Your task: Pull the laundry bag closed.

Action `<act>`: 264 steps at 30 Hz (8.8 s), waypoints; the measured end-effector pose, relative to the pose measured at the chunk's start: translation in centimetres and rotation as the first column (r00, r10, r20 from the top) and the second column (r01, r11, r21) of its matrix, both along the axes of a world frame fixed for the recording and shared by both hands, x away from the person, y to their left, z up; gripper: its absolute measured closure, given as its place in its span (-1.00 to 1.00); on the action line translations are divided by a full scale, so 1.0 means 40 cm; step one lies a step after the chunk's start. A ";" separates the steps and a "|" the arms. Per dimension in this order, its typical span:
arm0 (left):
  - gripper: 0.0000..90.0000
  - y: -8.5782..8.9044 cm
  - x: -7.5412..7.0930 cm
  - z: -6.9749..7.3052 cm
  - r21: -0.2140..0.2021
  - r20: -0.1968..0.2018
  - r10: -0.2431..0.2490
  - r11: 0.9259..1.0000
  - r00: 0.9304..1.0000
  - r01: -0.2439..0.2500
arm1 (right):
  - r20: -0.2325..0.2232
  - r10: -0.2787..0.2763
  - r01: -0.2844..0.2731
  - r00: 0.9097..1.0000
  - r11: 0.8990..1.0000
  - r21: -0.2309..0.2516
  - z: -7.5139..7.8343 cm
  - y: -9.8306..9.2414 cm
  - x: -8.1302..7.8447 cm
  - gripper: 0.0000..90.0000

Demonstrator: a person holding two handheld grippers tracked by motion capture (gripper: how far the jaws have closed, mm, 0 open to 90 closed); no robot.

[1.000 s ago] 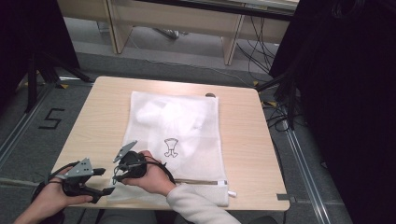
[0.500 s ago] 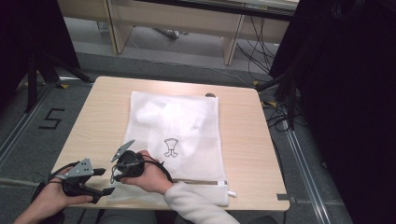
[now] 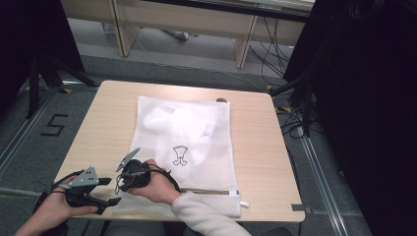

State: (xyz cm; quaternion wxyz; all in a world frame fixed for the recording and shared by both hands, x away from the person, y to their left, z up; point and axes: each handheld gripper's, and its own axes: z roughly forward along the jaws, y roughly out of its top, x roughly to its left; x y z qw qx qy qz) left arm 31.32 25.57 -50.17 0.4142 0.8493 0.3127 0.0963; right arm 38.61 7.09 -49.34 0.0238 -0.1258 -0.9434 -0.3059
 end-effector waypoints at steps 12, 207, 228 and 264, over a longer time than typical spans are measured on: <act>-0.57 -0.001 0.001 -0.002 -0.012 0.000 -0.003 1.000 1.000 0.003 | 0.017 0.024 -0.024 1.000 1.000 -0.010 -0.007 0.006 -0.002 0.81; 0.90 -0.025 0.026 0.005 -0.135 -0.156 0.163 0.973 0.974 -0.185 | -0.056 -0.050 0.041 0.997 0.988 -0.151 0.045 -0.220 -0.012 0.83; 0.90 -0.025 0.026 0.005 -0.133 -0.157 0.168 0.973 0.973 -0.189 | -0.068 -0.084 0.073 0.994 0.985 -0.156 0.054 -0.248 -0.010 0.83; 0.90 -0.023 0.025 0.006 -0.131 -0.157 0.170 0.973 0.973 -0.192 | -0.064 -0.096 0.084 0.993 0.982 -0.167 0.065 -0.272 -0.009 0.84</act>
